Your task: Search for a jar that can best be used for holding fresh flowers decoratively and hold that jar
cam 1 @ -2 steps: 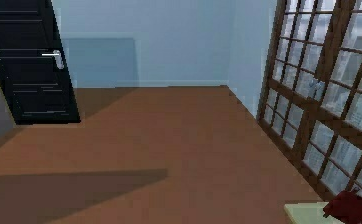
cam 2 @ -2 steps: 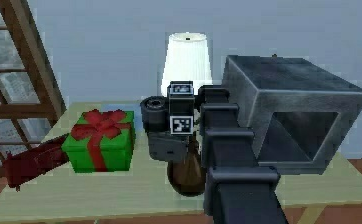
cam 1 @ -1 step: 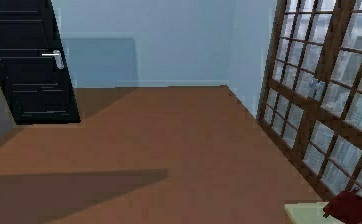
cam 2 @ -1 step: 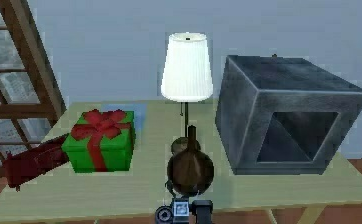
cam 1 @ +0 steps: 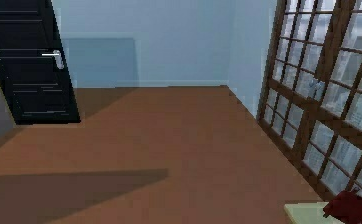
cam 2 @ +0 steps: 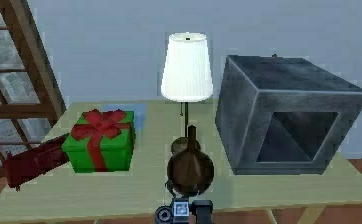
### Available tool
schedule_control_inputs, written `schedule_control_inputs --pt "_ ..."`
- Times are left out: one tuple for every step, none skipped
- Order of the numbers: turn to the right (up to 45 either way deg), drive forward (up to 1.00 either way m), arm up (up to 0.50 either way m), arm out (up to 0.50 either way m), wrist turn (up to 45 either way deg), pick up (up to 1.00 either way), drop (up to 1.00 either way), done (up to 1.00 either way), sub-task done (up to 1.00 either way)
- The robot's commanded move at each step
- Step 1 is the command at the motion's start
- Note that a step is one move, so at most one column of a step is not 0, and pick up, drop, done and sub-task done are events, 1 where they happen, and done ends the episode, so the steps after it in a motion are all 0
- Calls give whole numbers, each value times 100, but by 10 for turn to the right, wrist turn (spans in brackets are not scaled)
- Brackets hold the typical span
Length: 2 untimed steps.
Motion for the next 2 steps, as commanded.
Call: schedule_control_inputs --pt "0 0 10 0 0 0 0 0 0" --pt "0 0 0 0 0 0 0 100 0"
